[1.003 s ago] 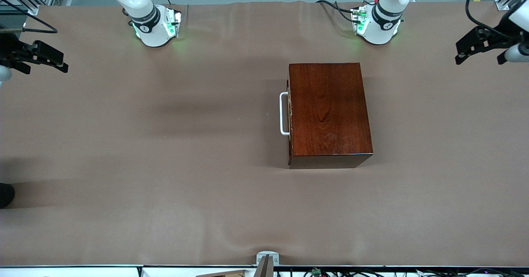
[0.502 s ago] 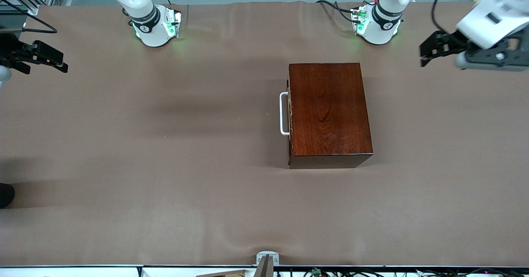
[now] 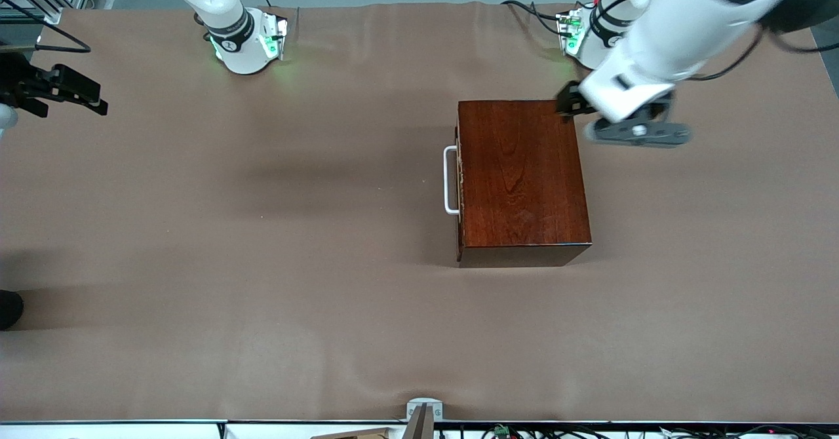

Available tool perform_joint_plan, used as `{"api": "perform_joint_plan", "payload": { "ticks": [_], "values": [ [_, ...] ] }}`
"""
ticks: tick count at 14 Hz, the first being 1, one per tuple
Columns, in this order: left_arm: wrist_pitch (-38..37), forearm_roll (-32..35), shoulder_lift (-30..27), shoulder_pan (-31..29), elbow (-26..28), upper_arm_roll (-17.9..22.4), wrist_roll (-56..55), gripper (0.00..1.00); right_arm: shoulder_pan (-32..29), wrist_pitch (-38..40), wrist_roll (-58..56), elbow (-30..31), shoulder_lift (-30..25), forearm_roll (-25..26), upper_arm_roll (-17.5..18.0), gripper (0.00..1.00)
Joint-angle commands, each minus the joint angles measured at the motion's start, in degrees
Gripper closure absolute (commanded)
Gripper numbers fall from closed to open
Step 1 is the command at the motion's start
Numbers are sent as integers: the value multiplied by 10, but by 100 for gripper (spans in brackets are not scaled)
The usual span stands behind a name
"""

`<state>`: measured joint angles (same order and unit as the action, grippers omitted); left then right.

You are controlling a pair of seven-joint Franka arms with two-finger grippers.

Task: Open drawer, take yellow block, close drawer
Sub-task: 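Reach the left gripper to the white drawer handle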

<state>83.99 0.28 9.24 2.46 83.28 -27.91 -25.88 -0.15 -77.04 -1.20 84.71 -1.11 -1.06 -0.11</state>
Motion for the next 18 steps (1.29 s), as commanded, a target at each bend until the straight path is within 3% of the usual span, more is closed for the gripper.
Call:
{"api": "perform_joint_plan", "payload": {
  "ticks": [1, 9, 11, 14, 15, 18],
  "values": [
    [6, 34, 66, 66, -57, -1, -86, 0, -4, 1, -4, 10, -13, 3, 3, 0],
    [71, 139, 202, 258, -122, 25, -293, 0, -3, 0, -4, 10, -13, 3, 3, 0],
    [86, 154, 231, 334, -137, 89, -311, 0, -2, -1, -3, 9, -13, 2, 3, 0],
    [106, 154, 270, 480, -155, 242, -319, 0, -3, 0, -3, 9, -13, -4, 3, 0],
    [112, 154, 279, 513, -155, 275, -319, 0, -3, 0, -4, 9, -13, -5, 3, 0],
    [135, 154, 303, 534, -154, 302, -323, 0, -3, 0, -4, 9, -13, -5, 3, 0]
  ]
}}
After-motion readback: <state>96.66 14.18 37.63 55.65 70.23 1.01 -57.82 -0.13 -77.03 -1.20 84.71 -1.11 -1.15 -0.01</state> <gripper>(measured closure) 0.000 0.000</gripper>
